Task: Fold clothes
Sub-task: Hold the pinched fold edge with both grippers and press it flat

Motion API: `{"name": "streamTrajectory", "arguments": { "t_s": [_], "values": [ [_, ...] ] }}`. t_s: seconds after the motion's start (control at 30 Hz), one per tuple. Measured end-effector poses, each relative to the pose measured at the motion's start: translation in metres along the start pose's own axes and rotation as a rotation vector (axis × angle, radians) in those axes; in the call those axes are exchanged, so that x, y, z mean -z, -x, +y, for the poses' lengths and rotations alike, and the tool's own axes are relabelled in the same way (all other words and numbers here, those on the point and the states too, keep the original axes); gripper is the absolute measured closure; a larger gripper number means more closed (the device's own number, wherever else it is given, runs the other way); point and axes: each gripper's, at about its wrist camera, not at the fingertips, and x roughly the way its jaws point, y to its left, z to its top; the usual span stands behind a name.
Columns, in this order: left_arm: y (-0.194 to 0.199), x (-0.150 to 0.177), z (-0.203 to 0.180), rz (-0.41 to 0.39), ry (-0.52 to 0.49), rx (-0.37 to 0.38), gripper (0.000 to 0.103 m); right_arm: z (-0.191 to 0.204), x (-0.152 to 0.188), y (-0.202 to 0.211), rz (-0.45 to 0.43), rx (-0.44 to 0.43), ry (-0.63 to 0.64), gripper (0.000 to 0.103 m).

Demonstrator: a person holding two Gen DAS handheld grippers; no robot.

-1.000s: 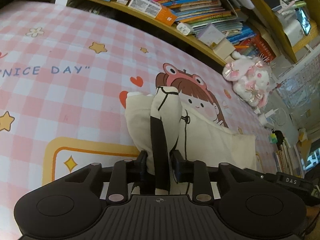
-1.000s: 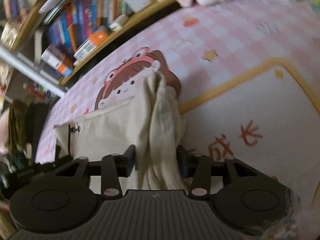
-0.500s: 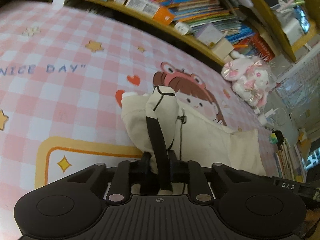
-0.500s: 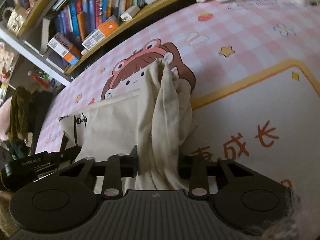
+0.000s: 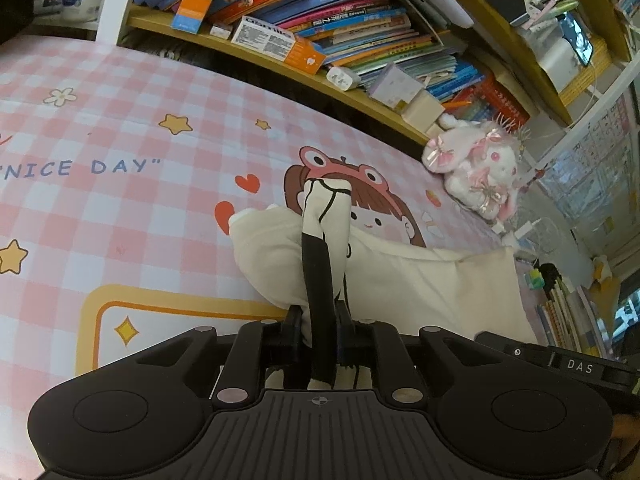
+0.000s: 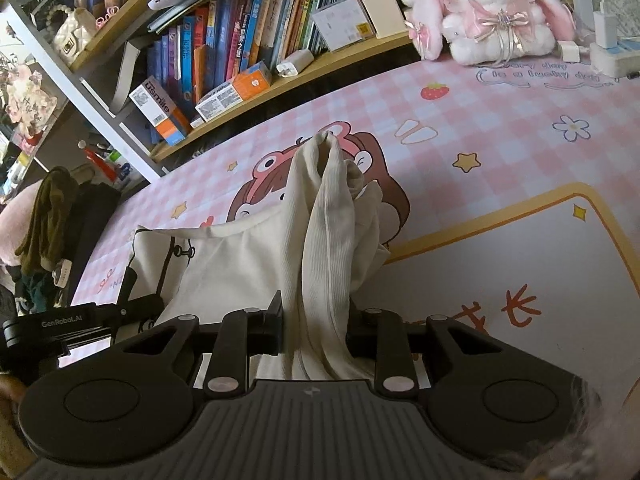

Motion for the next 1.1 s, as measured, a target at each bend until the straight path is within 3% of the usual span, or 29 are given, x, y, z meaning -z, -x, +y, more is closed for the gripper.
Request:
{"name": "streamTrajectory", "arguments": {
  "t_s": [1.1],
  "values": [
    [0.004,0.014,-0.036,-0.013,-0.004,-0.052,0.089,-0.019,-0.005,0.021,-0.002,-0.052,0.035,0.080]
  ]
}}
